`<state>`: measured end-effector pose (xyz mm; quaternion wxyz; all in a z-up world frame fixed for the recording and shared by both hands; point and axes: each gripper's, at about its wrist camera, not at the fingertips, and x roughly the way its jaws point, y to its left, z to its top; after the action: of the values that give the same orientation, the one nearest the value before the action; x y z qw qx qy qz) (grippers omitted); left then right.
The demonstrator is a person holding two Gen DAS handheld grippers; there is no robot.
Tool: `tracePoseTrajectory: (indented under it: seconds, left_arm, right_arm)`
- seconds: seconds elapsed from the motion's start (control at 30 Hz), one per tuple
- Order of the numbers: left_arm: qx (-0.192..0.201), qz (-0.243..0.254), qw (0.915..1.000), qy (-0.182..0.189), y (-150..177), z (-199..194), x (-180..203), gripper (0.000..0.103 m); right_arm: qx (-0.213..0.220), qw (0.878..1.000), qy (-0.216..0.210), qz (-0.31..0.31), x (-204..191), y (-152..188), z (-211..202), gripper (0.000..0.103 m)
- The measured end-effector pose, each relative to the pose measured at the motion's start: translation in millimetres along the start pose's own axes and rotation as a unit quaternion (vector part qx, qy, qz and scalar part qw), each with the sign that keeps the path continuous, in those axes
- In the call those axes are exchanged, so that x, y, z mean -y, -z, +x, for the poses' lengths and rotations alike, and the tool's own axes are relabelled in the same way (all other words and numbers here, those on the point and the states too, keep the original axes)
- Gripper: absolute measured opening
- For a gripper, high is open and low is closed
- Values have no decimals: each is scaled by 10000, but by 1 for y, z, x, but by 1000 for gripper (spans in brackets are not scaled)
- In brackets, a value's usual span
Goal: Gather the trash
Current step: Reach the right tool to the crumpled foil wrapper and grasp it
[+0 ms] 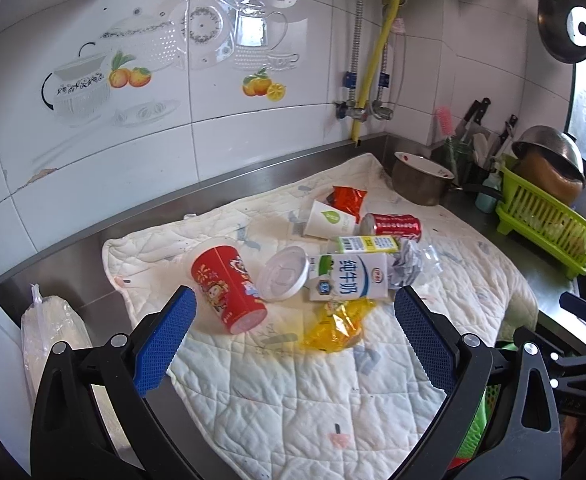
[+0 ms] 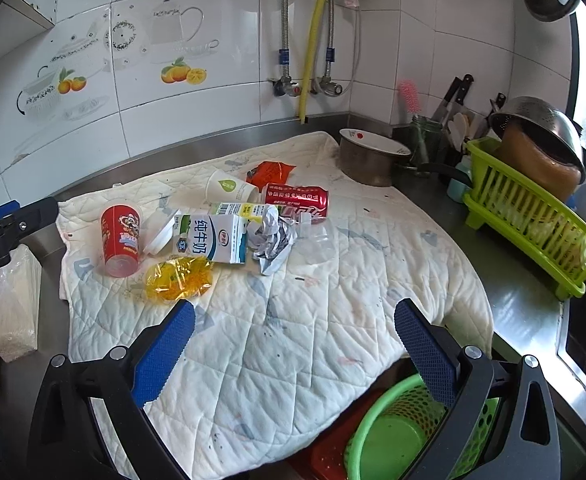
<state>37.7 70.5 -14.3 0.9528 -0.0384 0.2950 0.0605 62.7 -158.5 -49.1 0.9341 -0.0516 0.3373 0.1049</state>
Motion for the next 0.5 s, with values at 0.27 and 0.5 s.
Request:
tracePoseTrajectory:
  seconds: [0.27, 0.5]
  left_arm:
    - [-148, -178, 9996, -183, -6, 27, -32, 98]
    - [-317, -352, 9983, -341, -5, 50, -60, 98]
  right_arm:
    - [-69, 9997, -237, 42, -3, -24, 43, 96]
    - [-194, 9991, -367, 55, -9, -43, 91, 89]
